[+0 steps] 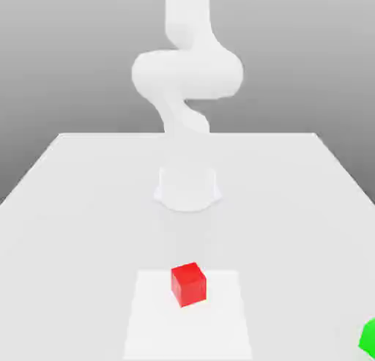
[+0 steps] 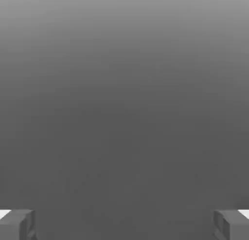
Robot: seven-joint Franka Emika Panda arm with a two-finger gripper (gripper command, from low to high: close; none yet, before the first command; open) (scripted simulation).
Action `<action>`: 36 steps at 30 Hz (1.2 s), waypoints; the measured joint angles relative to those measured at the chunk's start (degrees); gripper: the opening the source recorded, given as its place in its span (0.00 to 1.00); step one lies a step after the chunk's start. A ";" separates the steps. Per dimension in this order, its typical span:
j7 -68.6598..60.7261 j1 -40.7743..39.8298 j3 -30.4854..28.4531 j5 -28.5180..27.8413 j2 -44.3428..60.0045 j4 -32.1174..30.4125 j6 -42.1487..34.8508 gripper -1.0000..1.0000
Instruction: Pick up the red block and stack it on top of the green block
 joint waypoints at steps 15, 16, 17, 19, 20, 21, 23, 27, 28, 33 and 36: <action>-19.34 7.86 -6.81 2.90 31.76 -22.03 20.39 0.50; -19.96 7.80 -6.79 1.82 34.29 -23.77 22.15 0.50; -20.14 7.59 -6.79 0.13 36.75 -25.51 23.90 0.50; -20.60 7.55 -6.87 -1.05 40.20 -26.74 26.57 0.50; -20.99 7.58 -6.83 -0.86 41.61 -26.77 27.74 0.50; -21.44 7.54 -6.69 -0.43 42.98 -26.66 28.88 0.50; -22.54 7.48 -6.23 0.91 45.69 -26.31 31.18 0.50; -24.77 5.70 -3.71 4.03 51.32 -25.61 35.91 0.50; -25.31 5.07 -2.88 4.81 52.76 -25.46 37.10 0.50; -25.63 4.30 -1.97 5.34 54.08 -25.35 38.17 0.00; -25.64 4.03 -1.68 5.35 54.33 -25.32 38.39 0.00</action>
